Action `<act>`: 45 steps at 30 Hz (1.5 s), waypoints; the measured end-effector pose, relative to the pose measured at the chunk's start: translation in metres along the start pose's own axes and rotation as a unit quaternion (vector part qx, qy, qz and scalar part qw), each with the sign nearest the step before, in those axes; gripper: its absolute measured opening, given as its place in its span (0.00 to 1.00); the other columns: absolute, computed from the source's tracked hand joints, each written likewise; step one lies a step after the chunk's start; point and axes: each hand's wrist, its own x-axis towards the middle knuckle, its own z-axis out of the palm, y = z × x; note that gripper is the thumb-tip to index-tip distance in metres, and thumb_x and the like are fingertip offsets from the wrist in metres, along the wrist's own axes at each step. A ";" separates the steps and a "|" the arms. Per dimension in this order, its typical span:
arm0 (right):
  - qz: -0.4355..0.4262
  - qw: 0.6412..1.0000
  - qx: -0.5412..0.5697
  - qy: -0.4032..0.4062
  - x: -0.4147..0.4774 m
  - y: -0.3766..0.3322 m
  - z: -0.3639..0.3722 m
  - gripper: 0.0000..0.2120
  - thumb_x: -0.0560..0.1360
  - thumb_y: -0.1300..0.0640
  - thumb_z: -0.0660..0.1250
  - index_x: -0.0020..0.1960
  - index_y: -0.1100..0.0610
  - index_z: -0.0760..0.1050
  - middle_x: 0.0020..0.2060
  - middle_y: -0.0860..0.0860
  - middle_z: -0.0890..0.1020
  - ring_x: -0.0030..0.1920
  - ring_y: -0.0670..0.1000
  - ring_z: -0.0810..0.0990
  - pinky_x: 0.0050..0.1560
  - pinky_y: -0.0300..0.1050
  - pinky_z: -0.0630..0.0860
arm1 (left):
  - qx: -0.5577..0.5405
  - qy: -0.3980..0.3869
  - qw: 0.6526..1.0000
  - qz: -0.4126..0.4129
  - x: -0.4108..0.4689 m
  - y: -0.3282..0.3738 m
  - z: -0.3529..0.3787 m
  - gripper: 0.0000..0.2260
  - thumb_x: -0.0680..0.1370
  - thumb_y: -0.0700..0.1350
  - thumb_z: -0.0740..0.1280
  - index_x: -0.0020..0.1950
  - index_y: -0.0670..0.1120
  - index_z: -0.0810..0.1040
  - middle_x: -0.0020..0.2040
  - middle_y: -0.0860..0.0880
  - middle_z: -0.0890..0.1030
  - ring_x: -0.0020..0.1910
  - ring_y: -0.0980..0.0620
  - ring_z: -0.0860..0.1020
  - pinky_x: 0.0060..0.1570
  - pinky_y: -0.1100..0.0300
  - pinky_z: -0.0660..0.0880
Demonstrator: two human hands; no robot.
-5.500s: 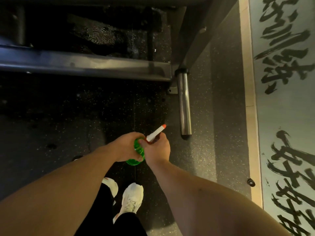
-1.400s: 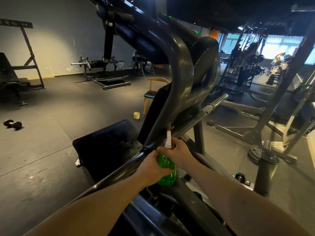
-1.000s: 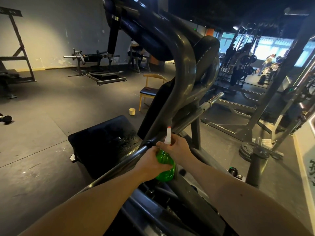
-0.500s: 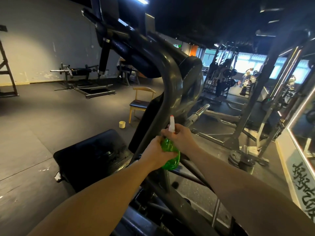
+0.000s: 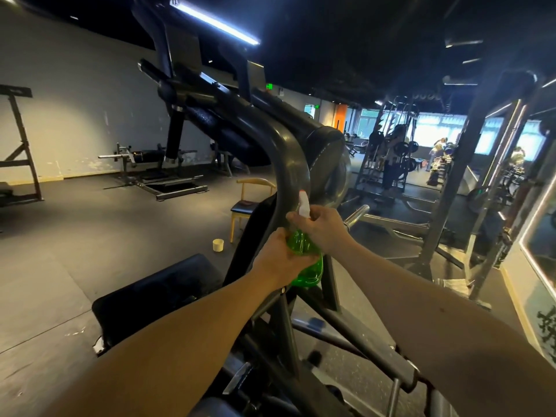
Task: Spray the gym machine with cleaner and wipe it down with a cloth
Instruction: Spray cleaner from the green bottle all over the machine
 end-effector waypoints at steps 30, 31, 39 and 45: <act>-0.069 0.997 -0.030 -0.024 0.154 -0.170 0.030 0.22 0.76 0.33 0.68 0.51 0.51 0.84 0.46 0.48 0.85 0.46 0.48 0.84 0.45 0.43 0.75 | -0.001 0.178 0.984 0.022 0.089 0.060 -0.168 0.30 0.62 0.68 0.73 0.57 0.54 0.76 0.48 0.55 0.83 0.48 0.55 0.82 0.53 0.49 0.82; -0.067 0.997 -0.029 -0.025 0.156 -0.175 0.032 0.22 0.76 0.33 0.68 0.52 0.52 0.84 0.46 0.48 0.85 0.46 0.48 0.84 0.43 0.41 0.73 | -0.002 0.178 0.984 0.027 0.092 0.059 -0.174 0.30 0.62 0.68 0.73 0.57 0.54 0.76 0.48 0.55 0.83 0.48 0.55 0.82 0.53 0.49 0.82; -0.117 0.992 -0.021 -0.047 0.215 -0.210 0.054 0.21 0.76 0.35 0.69 0.49 0.53 0.84 0.47 0.50 0.86 0.47 0.48 0.85 0.49 0.41 0.80 | -0.026 0.194 0.980 0.035 0.135 0.053 -0.225 0.25 0.70 0.62 0.76 0.61 0.53 0.76 0.51 0.55 0.82 0.51 0.56 0.81 0.49 0.57 0.77; -0.168 0.983 -0.016 -0.075 0.272 -0.241 0.056 0.26 0.76 0.31 0.66 0.51 0.54 0.84 0.48 0.51 0.85 0.49 0.50 0.85 0.55 0.47 0.80 | 0.026 0.255 0.966 0.036 0.179 0.073 -0.263 0.25 0.71 0.65 0.74 0.63 0.54 0.77 0.52 0.56 0.82 0.50 0.56 0.81 0.47 0.60 0.75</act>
